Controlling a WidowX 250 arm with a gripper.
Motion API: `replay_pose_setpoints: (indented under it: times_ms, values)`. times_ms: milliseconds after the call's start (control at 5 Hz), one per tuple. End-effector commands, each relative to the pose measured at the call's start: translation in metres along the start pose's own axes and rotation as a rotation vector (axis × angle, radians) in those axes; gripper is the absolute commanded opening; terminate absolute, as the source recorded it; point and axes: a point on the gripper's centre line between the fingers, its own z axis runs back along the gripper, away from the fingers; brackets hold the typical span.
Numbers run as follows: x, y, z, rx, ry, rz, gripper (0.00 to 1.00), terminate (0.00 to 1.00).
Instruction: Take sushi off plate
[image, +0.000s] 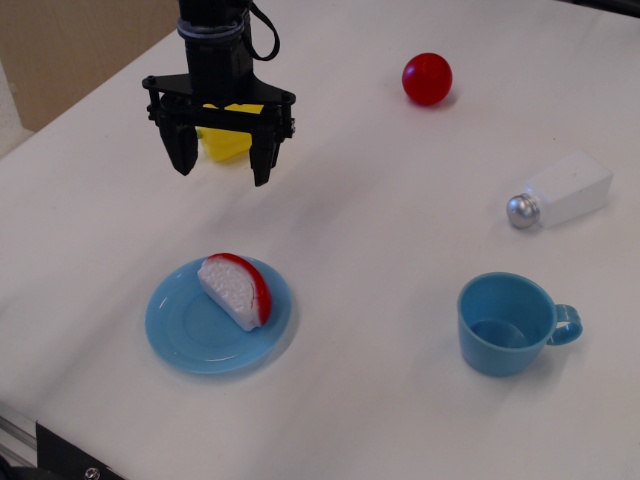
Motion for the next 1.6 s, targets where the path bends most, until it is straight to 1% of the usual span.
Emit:
replay_pose_setpoints:
  times_ms: [0,200,400,600,800,1000,1200,1400]
  values:
    - [0.000,0.000,0.000,0.000,0.000,0.000,1.00,0.00]
    - [-0.021,-0.006,0.008,-0.011,0.001,0.169,1.00,0.00]
    - [-0.042,-0.009,0.013,0.090,0.013,0.389,1.00,0.00]
    - [-0.057,-0.012,0.012,0.102,0.026,0.493,1.00,0.00]
    - [-0.066,-0.022,0.003,0.117,0.007,0.602,1.00,0.00]
    - [-0.072,-0.024,-0.008,0.092,-0.029,0.712,1.00,0.00]
    - [-0.075,-0.021,-0.017,0.056,-0.051,0.765,1.00,0.00]
    - [-0.076,-0.023,-0.020,0.029,-0.096,0.808,1.00,0.00]
